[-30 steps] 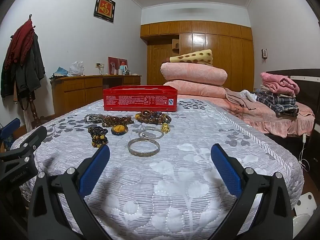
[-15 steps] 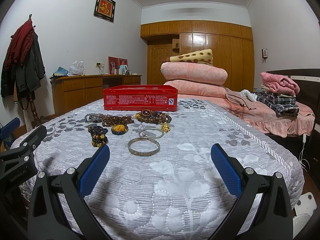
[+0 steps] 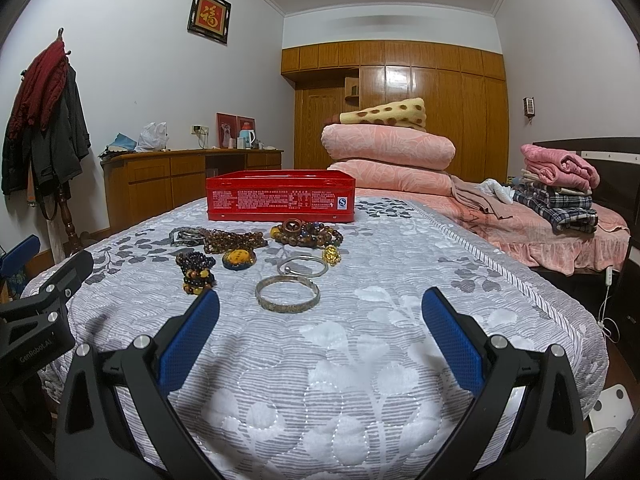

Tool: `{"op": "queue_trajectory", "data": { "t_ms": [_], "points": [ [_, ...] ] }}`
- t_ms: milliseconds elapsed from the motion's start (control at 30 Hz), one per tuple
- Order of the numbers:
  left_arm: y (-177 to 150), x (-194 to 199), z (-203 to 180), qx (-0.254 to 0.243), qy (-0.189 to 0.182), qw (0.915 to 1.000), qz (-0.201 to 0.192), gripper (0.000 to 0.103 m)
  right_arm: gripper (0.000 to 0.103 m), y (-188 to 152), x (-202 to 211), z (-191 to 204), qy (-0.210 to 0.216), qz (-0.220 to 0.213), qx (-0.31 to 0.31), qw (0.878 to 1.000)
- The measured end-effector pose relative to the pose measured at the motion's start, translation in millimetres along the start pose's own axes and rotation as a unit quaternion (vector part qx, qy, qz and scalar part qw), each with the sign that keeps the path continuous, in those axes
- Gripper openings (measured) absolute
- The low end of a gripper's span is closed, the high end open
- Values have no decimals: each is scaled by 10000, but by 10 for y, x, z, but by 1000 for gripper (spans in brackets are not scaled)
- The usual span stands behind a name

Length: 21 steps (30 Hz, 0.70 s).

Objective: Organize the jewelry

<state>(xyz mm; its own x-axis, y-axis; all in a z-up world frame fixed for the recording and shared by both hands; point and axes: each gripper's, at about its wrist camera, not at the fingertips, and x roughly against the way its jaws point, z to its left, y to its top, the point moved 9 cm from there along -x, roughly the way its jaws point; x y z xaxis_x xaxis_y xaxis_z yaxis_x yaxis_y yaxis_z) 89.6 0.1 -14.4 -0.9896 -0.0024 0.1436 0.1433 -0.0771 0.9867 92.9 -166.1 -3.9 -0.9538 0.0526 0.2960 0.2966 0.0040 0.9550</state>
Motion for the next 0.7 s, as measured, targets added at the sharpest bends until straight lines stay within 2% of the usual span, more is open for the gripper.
{"op": "queue_trajectory", "data": {
  "t_ms": [700],
  "points": [
    [21, -9, 22, 8, 4, 10000, -9, 97, 98, 0, -4, -1, 1, 4, -1, 10000]
  ]
}}
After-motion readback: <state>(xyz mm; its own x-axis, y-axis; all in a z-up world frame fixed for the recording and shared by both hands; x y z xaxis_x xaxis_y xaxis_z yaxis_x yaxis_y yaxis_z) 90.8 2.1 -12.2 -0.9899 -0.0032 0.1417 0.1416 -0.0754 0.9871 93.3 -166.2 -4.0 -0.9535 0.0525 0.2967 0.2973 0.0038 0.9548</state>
